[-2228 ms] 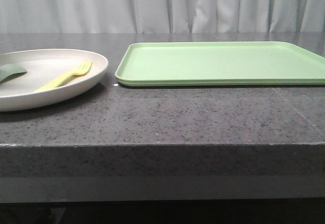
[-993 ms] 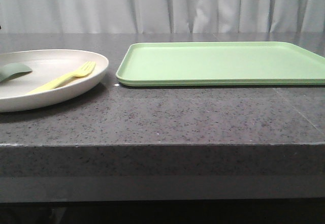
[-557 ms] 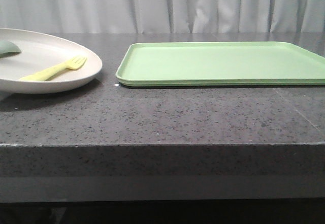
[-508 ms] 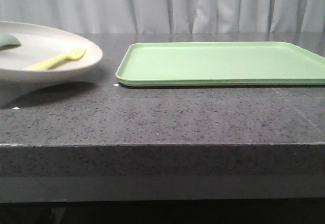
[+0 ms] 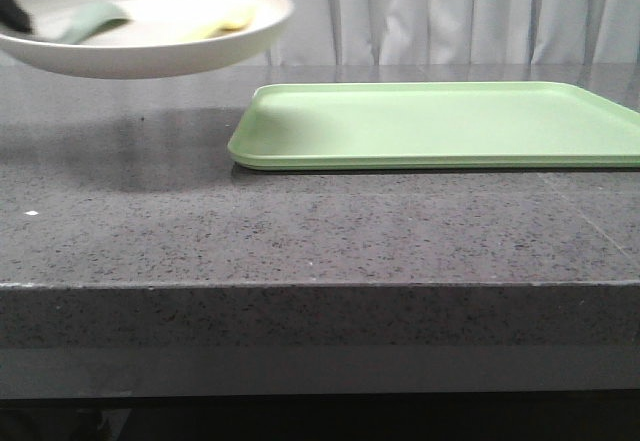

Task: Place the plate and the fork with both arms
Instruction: 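Close the left gripper on the rim and lift the plate, then carry the plate over the green tray and lower it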

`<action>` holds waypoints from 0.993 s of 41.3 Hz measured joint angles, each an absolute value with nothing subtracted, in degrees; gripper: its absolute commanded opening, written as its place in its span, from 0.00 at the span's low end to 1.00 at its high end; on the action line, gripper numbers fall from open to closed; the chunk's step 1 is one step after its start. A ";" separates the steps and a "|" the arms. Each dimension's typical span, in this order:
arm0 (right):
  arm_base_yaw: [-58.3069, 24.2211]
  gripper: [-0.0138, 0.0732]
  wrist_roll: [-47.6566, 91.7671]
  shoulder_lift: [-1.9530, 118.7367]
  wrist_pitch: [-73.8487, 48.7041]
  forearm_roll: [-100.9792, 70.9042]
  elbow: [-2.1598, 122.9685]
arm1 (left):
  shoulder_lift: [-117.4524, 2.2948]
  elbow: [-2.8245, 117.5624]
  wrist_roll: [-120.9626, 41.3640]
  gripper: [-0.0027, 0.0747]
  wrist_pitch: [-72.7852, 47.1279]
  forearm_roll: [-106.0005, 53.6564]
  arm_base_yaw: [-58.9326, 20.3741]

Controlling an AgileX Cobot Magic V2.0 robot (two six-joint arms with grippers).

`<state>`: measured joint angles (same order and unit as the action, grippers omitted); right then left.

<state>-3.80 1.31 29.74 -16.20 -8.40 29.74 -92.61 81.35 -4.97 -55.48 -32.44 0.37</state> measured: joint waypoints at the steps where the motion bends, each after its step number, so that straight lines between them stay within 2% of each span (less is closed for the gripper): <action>1: -3.80 0.80 1.31 29.74 -16.20 -8.40 29.74 | -93.35 81.78 -4.84 0.01 -55.36 -32.47 -1.07; 12: -3.80 0.80 1.31 29.74 -16.20 -8.40 29.74 | -103.50 90.86 -0.43 0.01 -53.95 -32.67 -13.36; 20: -3.80 0.80 1.23 29.74 -16.20 -8.40 29.74 | -113.21 102.28 4.09 0.01 -53.83 -32.96 -19.62; 32: -3.80 0.80 1.23 29.74 -16.20 -8.40 29.74 | -123.53 116.44 9.53 0.01 -53.59 -32.52 -24.18; 41: -3.80 0.80 1.23 29.74 -16.20 -8.40 29.74 | -126.85 118.74 11.38 0.01 -53.11 -31.87 -24.77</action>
<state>-3.80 1.23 29.74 -16.20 -8.40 29.74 -126.85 118.74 11.38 -53.11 -31.87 -24.77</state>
